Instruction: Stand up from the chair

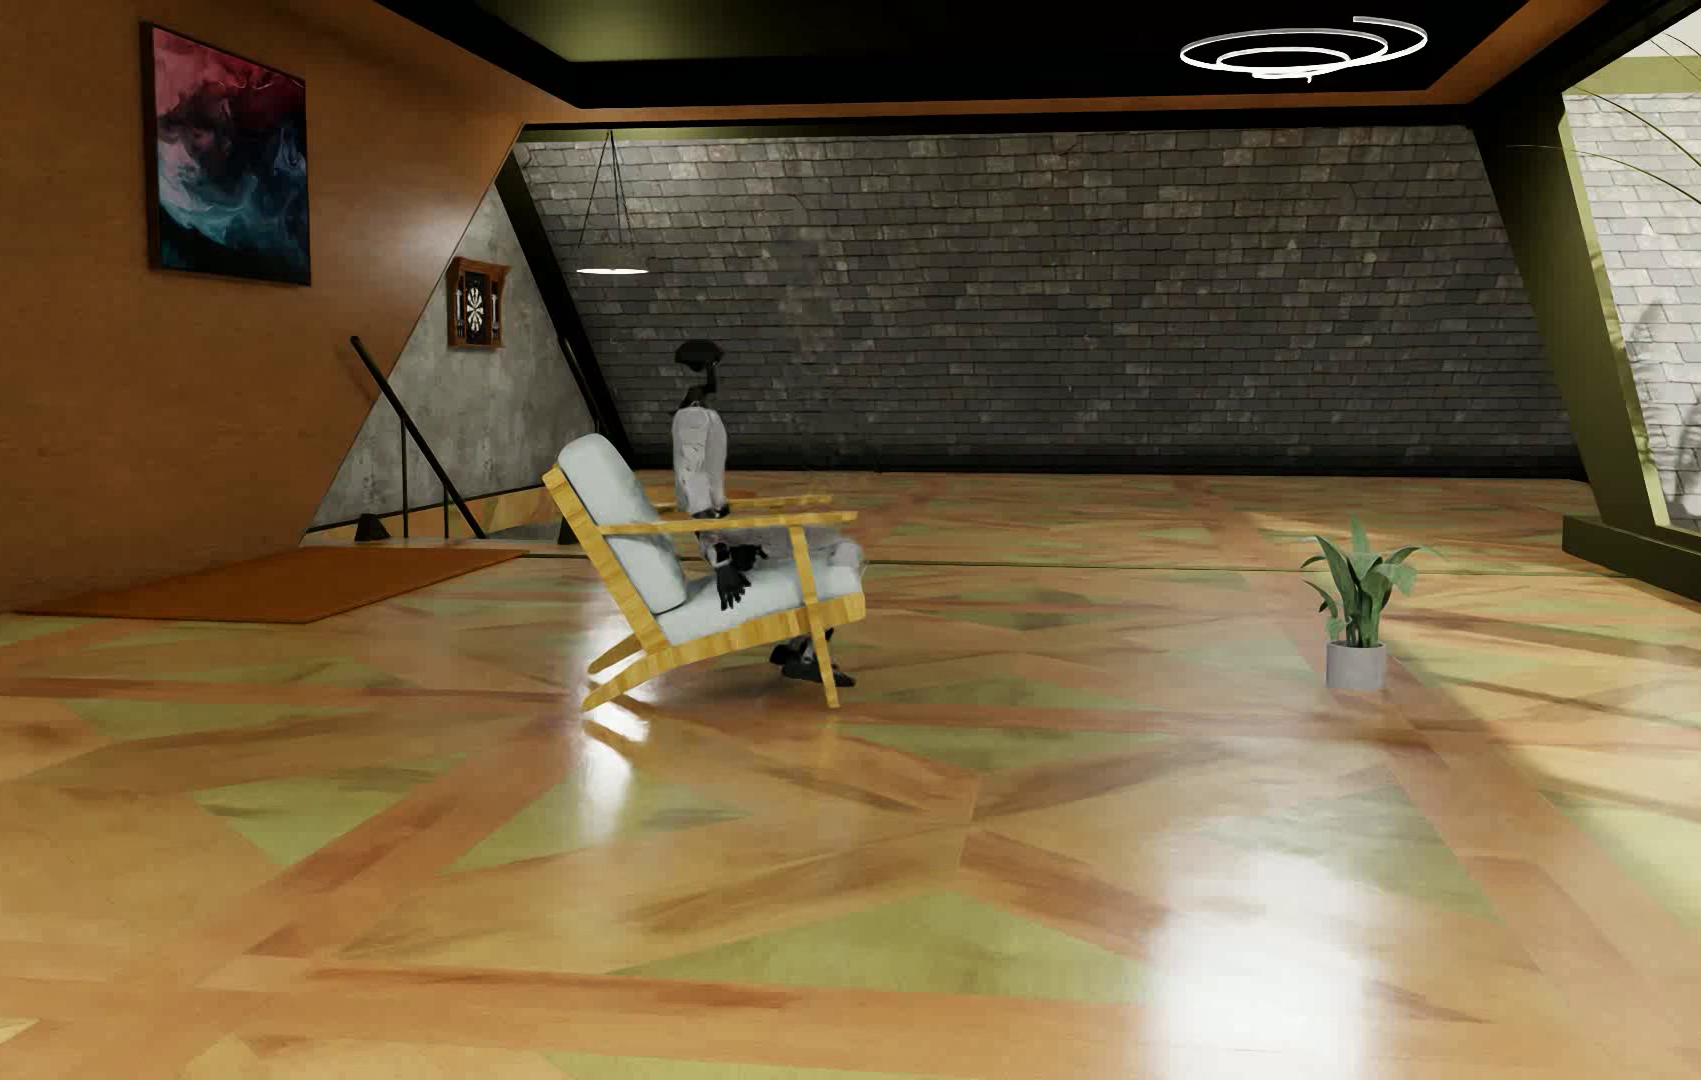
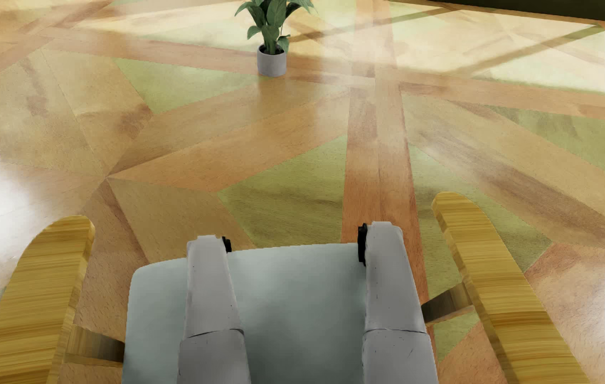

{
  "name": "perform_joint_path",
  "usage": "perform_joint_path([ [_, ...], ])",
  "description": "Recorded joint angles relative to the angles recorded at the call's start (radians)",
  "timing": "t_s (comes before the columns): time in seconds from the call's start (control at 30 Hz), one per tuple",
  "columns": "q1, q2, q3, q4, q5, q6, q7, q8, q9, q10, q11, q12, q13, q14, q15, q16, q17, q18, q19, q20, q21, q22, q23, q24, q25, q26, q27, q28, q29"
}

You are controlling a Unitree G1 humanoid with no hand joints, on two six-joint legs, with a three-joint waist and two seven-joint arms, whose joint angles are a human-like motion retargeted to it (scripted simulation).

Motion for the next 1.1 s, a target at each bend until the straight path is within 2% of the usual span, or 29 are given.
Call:
perform_joint_path([
  [0.07,0.001,0.006,-0.001,0.001,0.005,-0.001,-0.002,-0.001,-0.002,0.001,-0.002,0.032,0.028,0.001,0.003,-0.006,0.010,0.001,-0.001,0.018,-0.004,-0.059,-0.040,-0.022,-0.008,-0.006,-0.006,-0.007,0.026],
  [0.17,0.006,0.018,-0.001,0.002,0.013,-0.001,-0.005,0.000,-0.003,0.002,-0.006,0.031,0.023,0.003,0.006,0.008,0.017,0.003,-0.001,-0.004,0.016,-0.135,-0.088,-0.001,-0.016,-0.031,-0.018,-0.036,0.045],
  [0.23,0.008,0.023,0.001,-0.002,0.016,-0.005,-0.005,-0.001,-0.003,0.001,-0.008,-0.002,-0.004,0.005,0.008,0.013,0.020,0.006,-0.005,-0.033,0.035,-0.139,-0.090,0.028,-0.011,-0.042,-0.022,-0.018,0.021],
  [0.43,0.017,0.036,0.006,-0.003,0.020,-0.010,-0.008,-0.003,0.017,0.003,-0.009,-0.077,-0.062,-0.001,0.007,0.015,0.007,0.006,-0.009,-0.062,0.075,-0.097,-0.110,0.014,0.007,-0.026,-0.020,0.040,-0.009],
  [0.63,-0.027,0.000,0.010,-0.013,0.009,-0.010,-0.015,-0.002,0.073,0.008,-0.009,-0.100,-0.105,-0.038,-0.001,0.023,0.009,0.014,0.004,-0.059,0.074,-0.102,-0.128,0.009,0.025,-0.024,-0.016,0.044,-0.020],
  [0.73,-0.089,-0.060,0.012,-0.023,-0.003,-0.009,-0.027,0.004,0.100,0.016,0.000,-0.059,-0.106,-0.049,-0.013,0.056,-0.015,0.011,0.015,-0.005,0.054,-0.239,-0.215,-0.024,0.039,-0.027,-0.016,0.007,-0.008],
  [0.8,-0.152,-0.122,0.013,-0.031,-0.013,-0.007,-0.039,0.014,0.108,0.026,0.012,0.011,-0.078,-0.053,-0.024,0.106,-0.052,0.004,0.028,0.059,0.008,-0.447,-0.348,-0.054,0.090,-0.034,-0.020,0.020,-0.043],
  [0.87,-0.220,-0.188,0.016,-0.046,-0.029,0.000,-0.051,0.026,0.114,0.039,0.029,0.093,-0.022,-0.052,-0.035,0.165,-0.099,0.003,0.046,0.116,-0.061,-0.721,-0.564,-0.069,0.175,-0.050,-0.030,0.094,-0.146],
  [0.9,-0.258,-0.222,0.017,-0.054,-0.040,0.004,-0.057,0.032,0.118,0.045,0.037,0.118,0.003,-0.043,-0.040,0.197,-0.122,0.002,0.057,0.127,-0.098,-0.856,-0.695,-0.078,0.216,-0.057,-0.049,0.176,-0.228],
  [0.97,-0.329,-0.289,0.018,-0.061,-0.057,0.016,-0.069,0.046,0.135,0.058,0.053,0.129,0.022,-0.031,-0.050,0.268,-0.180,-0.007,0.080,0.129,-0.148,-1.088,-0.980,-0.031,0.251,-0.083,-0.113,0.398,-0.415],
  [1.03,-0.396,-0.352,0.017,-0.065,-0.063,0.031,-0.077,0.054,0.168,0.068,0.060,0.055,-0.030,-0.038,-0.059,0.368,-0.279,-0.012,0.099,0.081,-0.151,-1.254,-1.235,0.013,0.232,-0.131,-0.191,0.597,-0.561],
  [1.07,-0.431,-0.384,0.017,-0.069,-0.067,0.041,-0.080,0.060,0.187,0.070,0.061,-0.030,-0.076,-0.043,-0.065,0.428,-0.345,-0.016,0.110,0.022,-0.137,-1.313,-1.337,0.047,0.200,-0.161,-0.216,0.628,-0.566],
  [1.1,-0.464,-0.417,0.020,-0.069,-0.069,0.047,-0.082,0.067,0.208,0.070,0.061,-0.151,-0.133,-0.046,-0.069,0.491,-0.423,-0.022,0.118,-0.065,-0.113,-1.354,-1.418,0.074,0.175,-0.191,-0.233,0.606,-0.507],
])
